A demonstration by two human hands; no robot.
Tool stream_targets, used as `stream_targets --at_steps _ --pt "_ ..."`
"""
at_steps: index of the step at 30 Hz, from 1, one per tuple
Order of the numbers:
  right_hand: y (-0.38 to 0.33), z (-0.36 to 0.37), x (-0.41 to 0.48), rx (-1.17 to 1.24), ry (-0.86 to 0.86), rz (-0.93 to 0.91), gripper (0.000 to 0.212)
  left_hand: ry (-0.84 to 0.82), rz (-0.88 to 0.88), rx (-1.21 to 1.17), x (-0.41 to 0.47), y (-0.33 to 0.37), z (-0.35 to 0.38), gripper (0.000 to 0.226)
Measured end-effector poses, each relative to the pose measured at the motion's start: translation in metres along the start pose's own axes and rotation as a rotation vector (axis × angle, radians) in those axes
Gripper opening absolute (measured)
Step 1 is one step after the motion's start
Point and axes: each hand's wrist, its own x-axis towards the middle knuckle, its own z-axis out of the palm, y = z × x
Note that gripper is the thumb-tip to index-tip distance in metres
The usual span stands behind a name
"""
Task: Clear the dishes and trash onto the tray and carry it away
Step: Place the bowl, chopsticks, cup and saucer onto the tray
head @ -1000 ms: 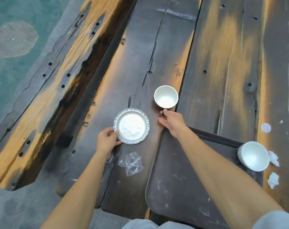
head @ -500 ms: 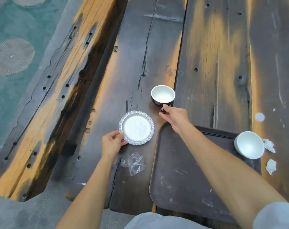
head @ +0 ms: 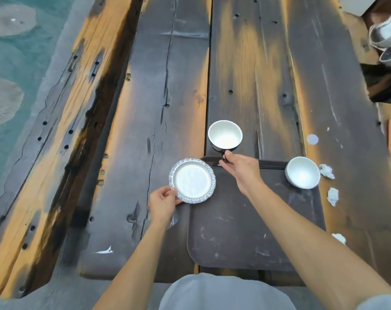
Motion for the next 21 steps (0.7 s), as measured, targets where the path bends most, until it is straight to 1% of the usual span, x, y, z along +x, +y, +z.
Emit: stream_targets --at_steps 6,8,13,15,16,18,19,21 --pt "0.012 -0.053 -0.016 -0.008 0.051 -0.016 0.013 -0.023 -0.071 0.023 -0.021 -0.022 0.032 0.017" --pt "0.018 -0.068 -0.020 -0.015 0.055 -0.016 0.014 -0.001 -0.092 0.006 -0.026 -0.030 0.043 0.015" --pt "0.032 -0.091 -0.032 -0.029 0.018 -0.008 0.016 0.115 -0.148 -0.093 -0.042 -0.034 0.063 0.013" --pt "0.038 -0.096 -0.038 -0.046 -0.007 -0.002 0.017 0.111 -0.166 -0.033 -0.044 -0.044 0.067 0.018" --pt "0.042 -0.098 -0.040 -0.054 -0.019 0.002 0.018 0.109 -0.176 0.014 -0.045 -0.049 0.069 0.018" --pt "0.049 -0.100 -0.042 -0.068 -0.036 0.017 0.018 0.116 -0.208 0.101 -0.047 -0.057 0.071 0.009" --pt "0.053 -0.100 -0.042 -0.077 -0.048 0.023 0.018 0.134 -0.228 0.108 -0.047 -0.061 0.072 0.011" --pt "0.062 -0.099 -0.042 -0.099 -0.071 0.036 0.019 0.163 -0.276 0.040 -0.050 -0.060 0.075 0.011"
